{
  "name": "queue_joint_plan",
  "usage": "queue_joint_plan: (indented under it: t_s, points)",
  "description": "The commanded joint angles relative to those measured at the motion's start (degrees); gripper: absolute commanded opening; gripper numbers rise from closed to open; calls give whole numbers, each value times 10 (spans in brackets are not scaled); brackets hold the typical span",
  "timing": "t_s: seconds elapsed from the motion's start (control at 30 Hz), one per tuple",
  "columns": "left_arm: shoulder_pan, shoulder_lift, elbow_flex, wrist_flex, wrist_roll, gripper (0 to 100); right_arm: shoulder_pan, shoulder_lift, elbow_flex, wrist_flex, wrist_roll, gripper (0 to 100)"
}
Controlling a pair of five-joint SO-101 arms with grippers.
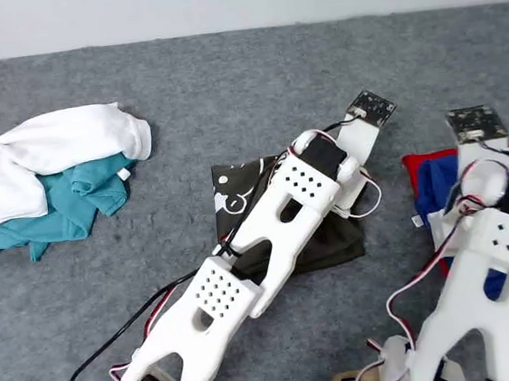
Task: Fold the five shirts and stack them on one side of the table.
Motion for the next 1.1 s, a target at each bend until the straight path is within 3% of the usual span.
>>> queue_joint_plan:
  t_s: [0.0,0.2,0.47,0.77,0.97,1.07]
  points:
    - [4,-2,-66,16,-2,31,-32,-15,-20,12,-5,147]
    - [3,-21,-99,33,-1,194,-39,-15,-20,15,-5,147]
    - [-29,-61,-102,33,-4,197,-39,-15,-20,15,-4,147]
    - [-214,-74,-92,35,-4,196,-41,-15,-22,11,-4,147]
    - [-240,-73,38,34,-5,196,-44,-15,-22,5,-5,147]
    - [-254,-73,77,33,-6,196,-83,-13,-20,-21,-5,147]
